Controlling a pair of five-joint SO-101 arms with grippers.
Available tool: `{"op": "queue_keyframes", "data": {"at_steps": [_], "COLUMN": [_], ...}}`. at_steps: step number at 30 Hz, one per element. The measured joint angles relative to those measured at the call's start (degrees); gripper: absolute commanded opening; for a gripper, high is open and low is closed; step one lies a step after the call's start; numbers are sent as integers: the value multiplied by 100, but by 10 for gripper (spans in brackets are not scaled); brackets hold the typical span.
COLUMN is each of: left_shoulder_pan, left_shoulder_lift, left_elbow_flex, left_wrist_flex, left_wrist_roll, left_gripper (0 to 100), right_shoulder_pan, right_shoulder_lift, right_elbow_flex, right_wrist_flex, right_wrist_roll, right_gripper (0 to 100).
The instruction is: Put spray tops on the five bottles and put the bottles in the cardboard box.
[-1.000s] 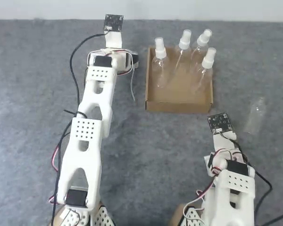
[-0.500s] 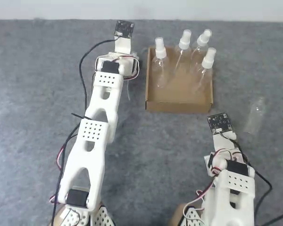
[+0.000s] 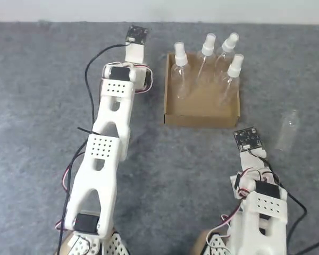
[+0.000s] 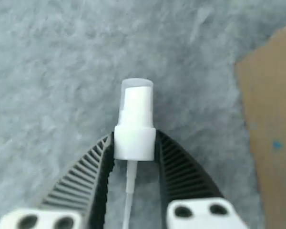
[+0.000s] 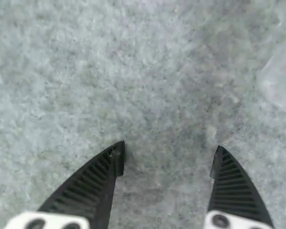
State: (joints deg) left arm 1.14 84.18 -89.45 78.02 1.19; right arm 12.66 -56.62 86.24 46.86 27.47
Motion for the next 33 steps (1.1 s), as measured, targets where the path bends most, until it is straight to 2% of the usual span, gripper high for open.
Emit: {"op": "queue_keyframes", "data": {"at_steps": [8,14,20,28,33], "left_shoulder_pan": [-149,-457,-422,-369,-88], "left_shoulder_lift": [-360,-967,-2171,-4554,-6154], "left_elbow_flex": [-343,246,2734,6136,8475], "left_wrist_flex": [1873,2048,2057,2031,1336], "left_wrist_roll": [-26,0,-62,-440,-527], "left_gripper": [12,12,12,12,12], "right_shoulder_pan": [0,0,0,0,0], "right_shoulder_lift": [0,0,0,0,0], "right_elbow_flex": [0,0,0,0,0], "right_wrist_flex": [0,0,0,0,0], "right_wrist_roll": [0,0,0,0,0], "right_gripper": [248,248,248,248,248]}}
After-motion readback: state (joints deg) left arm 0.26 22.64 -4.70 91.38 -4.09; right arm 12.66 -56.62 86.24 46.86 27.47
